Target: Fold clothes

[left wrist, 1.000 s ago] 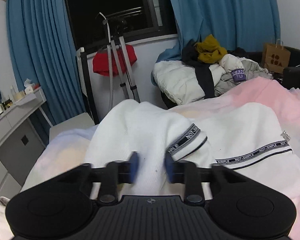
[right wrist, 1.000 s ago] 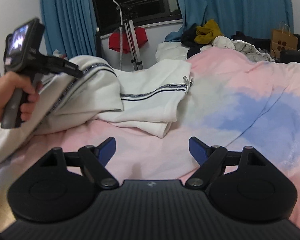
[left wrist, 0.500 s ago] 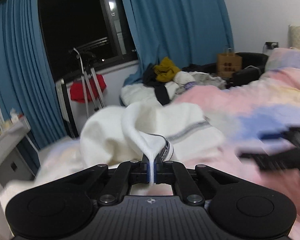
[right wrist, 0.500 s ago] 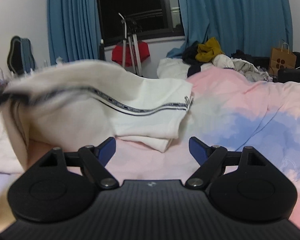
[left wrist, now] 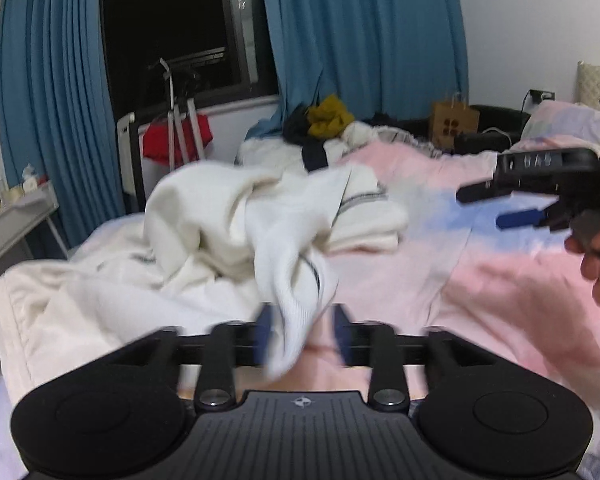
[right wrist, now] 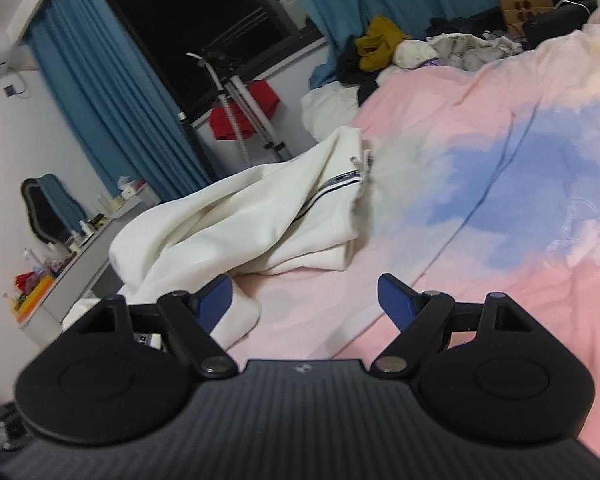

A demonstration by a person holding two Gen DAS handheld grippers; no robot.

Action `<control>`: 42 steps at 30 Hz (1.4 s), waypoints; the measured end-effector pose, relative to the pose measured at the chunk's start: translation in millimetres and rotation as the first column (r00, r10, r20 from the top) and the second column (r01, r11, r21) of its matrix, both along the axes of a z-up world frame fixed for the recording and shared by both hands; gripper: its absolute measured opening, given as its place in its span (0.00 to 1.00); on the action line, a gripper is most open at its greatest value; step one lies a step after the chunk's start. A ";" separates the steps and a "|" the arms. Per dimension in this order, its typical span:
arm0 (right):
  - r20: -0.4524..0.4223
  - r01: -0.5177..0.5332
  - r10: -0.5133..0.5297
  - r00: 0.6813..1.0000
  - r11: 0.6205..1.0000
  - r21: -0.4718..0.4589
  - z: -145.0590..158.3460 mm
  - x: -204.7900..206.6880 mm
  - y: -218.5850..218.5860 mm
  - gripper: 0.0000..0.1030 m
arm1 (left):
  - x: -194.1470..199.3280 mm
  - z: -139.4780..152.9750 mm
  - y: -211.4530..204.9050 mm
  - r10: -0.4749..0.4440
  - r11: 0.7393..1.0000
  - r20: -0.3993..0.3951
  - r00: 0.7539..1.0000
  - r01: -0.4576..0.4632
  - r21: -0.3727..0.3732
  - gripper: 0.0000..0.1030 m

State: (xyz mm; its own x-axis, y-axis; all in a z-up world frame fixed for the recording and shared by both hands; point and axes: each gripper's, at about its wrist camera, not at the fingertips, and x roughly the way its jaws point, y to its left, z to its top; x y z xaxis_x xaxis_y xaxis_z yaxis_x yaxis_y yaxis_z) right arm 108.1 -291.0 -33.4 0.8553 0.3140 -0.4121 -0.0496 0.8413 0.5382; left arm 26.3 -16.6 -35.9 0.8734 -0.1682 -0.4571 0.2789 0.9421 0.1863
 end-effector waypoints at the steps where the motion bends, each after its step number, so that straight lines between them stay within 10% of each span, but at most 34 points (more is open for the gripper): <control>1: -0.006 0.008 -0.008 1.000 1.000 0.005 -0.8 1.5 -1.7 0.79 | 3.9 2.3 -3.8 -0.004 1.000 -0.001 1.000 0.004 0.013 0.57; 11: -0.004 0.116 -0.117 0.993 0.991 -0.066 -11.4 21.8 -15.1 0.79 | 163.7 15.7 -112.5 -0.140 0.941 -0.059 0.988 0.151 0.304 0.62; 25: -0.107 0.168 -0.161 0.981 0.983 0.067 -54.7 56.5 -42.1 0.79 | 387.8 -63.6 -196.3 -0.005 0.929 -0.175 0.984 0.070 0.364 0.43; 27: -0.112 0.176 -0.167 0.980 0.981 0.078 -57.8 58.7 -44.1 0.79 | 392.4 -70.6 -199.0 -0.024 0.926 -0.181 0.983 0.090 0.366 0.37; 29: -0.110 0.175 -0.166 0.980 0.981 0.080 -58.8 60.3 -44.4 0.79 | 396.1 -77.0 -201.6 -0.044 0.923 -0.183 0.982 0.110 0.369 0.05; 42: 0.068 0.176 -0.195 0.978 0.959 0.222 -30.3 35.4 -63.7 0.81 | 238.1 41.9 -172.9 -0.237 0.958 -0.017 0.971 0.237 0.161 0.02</control>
